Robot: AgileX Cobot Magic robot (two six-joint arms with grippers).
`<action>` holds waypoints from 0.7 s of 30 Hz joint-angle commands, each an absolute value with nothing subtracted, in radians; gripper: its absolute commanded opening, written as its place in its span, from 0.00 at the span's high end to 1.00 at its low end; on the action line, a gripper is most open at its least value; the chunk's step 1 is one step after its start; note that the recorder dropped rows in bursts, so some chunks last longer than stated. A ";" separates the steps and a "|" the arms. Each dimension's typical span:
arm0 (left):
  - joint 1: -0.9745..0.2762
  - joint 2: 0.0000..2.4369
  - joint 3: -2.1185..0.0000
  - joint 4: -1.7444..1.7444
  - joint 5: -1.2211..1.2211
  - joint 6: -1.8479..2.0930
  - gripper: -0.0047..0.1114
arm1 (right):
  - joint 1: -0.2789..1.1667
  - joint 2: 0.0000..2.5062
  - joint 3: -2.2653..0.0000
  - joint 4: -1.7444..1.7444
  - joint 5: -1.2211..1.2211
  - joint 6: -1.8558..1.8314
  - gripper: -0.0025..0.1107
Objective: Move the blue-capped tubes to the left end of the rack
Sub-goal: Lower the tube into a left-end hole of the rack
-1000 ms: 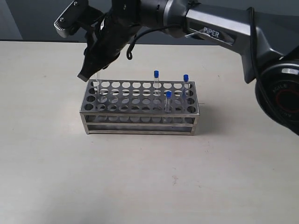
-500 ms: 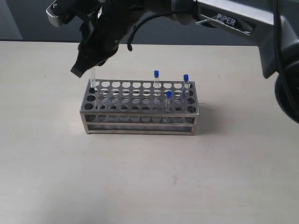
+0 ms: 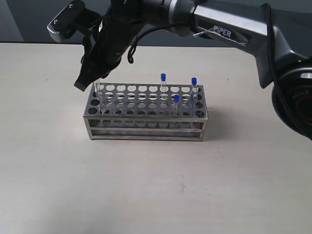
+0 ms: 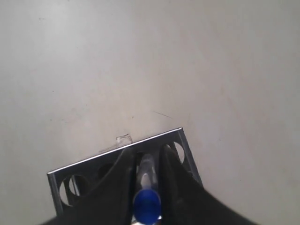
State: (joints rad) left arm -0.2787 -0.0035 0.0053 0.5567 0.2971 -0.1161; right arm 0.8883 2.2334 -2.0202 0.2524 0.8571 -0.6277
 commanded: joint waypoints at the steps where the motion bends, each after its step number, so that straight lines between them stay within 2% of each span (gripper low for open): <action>1: -0.282 0.000 0.000 0.555 0.291 -0.121 0.95 | 0.887 2.215 -2.074 0.245 0.865 -0.625 0.98; 21: -0.282 0.000 0.000 0.555 0.291 -0.121 0.95 | 0.886 2.278 -2.119 0.229 0.888 -0.591 0.98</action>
State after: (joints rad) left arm -0.2787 -0.0035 0.0053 0.5567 0.2971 -0.1161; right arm 0.8883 2.2756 -2.1145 0.2282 0.8844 -0.5936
